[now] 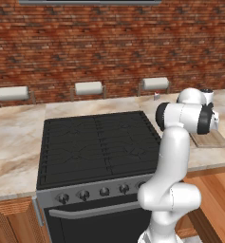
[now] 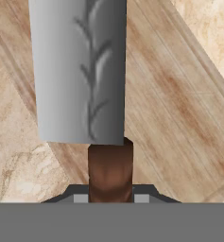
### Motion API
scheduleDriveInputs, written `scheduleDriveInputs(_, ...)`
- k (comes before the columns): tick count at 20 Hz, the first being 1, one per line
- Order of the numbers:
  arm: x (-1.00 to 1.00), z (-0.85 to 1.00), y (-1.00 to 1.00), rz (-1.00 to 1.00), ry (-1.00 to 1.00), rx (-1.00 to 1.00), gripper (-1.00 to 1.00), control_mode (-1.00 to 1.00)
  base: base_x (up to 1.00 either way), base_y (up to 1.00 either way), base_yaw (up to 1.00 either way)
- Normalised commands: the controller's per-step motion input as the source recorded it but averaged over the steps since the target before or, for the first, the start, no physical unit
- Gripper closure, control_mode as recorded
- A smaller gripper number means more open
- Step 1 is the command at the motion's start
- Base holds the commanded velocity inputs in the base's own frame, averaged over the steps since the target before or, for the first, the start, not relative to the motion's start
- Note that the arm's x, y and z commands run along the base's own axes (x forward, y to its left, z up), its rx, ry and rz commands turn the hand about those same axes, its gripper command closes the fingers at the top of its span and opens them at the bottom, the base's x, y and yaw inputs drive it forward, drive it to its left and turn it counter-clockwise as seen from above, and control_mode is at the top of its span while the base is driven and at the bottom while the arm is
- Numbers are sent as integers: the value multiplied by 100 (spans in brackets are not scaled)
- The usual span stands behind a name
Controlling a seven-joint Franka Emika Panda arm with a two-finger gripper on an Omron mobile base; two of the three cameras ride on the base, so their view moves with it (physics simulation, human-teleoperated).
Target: Open the drawer on the right and place the cutting tools on the cutting board.
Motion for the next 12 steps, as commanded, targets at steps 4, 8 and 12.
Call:
scheduleDriveInputs(4,0,-10,-14,-1,0,0,100,-100,0,0,0)
scheduleDriveInputs(8,0,-14,0,0,0,0,100,-100,0,0,0)
scheduleDriveInputs(12,0,-20,0,0,3,0,100,-100,0,0,0)
